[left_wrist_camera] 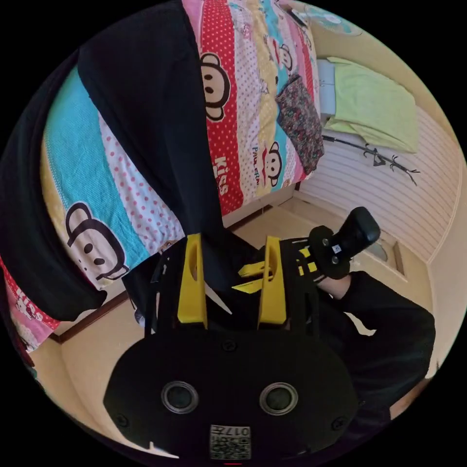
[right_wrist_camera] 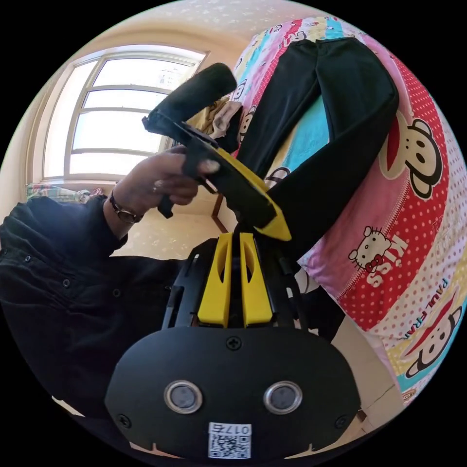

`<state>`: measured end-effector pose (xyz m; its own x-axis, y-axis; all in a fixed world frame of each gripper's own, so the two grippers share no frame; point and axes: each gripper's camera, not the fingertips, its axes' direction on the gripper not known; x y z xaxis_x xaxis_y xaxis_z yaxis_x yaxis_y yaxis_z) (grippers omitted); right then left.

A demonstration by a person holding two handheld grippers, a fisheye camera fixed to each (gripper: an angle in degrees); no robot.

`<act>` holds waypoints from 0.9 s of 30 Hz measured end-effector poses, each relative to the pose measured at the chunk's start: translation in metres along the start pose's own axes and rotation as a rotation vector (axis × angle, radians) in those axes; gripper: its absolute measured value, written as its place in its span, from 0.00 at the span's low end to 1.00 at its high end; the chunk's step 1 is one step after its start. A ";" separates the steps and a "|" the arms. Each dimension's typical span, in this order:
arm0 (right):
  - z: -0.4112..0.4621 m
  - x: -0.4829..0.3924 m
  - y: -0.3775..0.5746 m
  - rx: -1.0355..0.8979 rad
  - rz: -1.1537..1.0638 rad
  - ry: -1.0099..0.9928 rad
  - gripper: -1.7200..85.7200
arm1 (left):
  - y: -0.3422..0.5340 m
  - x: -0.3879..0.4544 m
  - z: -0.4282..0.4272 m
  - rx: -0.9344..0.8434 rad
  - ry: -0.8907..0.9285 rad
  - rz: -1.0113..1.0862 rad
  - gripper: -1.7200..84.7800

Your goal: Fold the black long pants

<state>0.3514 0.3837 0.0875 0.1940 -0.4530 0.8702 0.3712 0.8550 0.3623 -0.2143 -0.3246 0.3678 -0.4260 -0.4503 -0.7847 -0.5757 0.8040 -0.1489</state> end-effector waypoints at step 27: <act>-0.102 0.207 -0.382 0.665 0.347 0.205 0.06 | 0.173 -0.167 -0.080 0.589 0.909 0.063 0.02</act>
<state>0.3428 -0.0625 0.0956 0.3878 -0.1143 0.9146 -0.3520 0.8987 0.2615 -0.2987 -0.1419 0.5210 -0.9404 -0.3256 -0.0979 -0.2121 0.7867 -0.5797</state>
